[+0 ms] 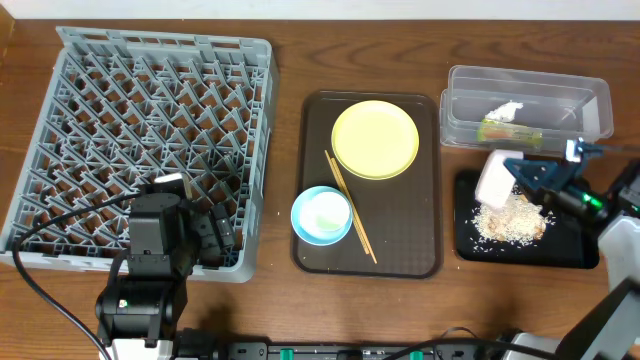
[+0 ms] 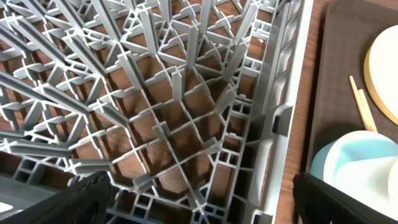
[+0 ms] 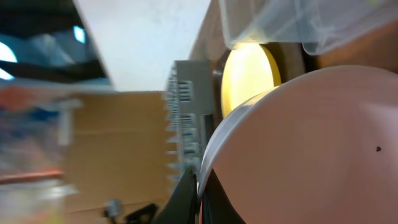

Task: Sort waste into correct bins and load items into the dishwasher

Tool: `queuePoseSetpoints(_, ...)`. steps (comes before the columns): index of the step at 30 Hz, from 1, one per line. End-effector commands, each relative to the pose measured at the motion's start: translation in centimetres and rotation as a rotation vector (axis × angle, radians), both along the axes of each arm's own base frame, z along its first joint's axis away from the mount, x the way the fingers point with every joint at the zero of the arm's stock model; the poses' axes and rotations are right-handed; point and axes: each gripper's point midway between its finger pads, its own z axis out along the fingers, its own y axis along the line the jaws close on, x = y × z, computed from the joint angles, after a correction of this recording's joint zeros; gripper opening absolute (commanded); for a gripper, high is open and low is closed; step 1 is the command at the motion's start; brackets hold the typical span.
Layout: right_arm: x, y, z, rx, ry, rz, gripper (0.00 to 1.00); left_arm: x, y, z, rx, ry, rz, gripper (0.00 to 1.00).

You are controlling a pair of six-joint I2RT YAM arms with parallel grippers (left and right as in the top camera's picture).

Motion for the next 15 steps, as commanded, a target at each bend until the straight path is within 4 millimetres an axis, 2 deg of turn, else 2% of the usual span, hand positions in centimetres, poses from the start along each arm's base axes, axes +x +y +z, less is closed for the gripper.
queuePoseSetpoints(1,1.1,1.6,2.4,-0.184,-0.093,0.028,0.01,0.2,0.0,0.9,-0.006,-0.022,0.011,0.95)
queuePoseSetpoints(5,1.9,5.5,3.9,-0.360,-0.178,0.102,0.01,0.2,0.0,0.9,-0.006,-0.022,0.011,0.95)
queuePoseSetpoints(11,3.2,11.3,3.5,-0.712,-0.324,0.236,0.01,0.2,0.0,0.9,-0.006,-0.022,0.011,0.95)
queuePoseSetpoints(15,4.1,14.4,3.6,-0.966,-0.444,0.276,0.01,0.2,0.0,0.9,-0.006,-0.023,0.011,0.95)
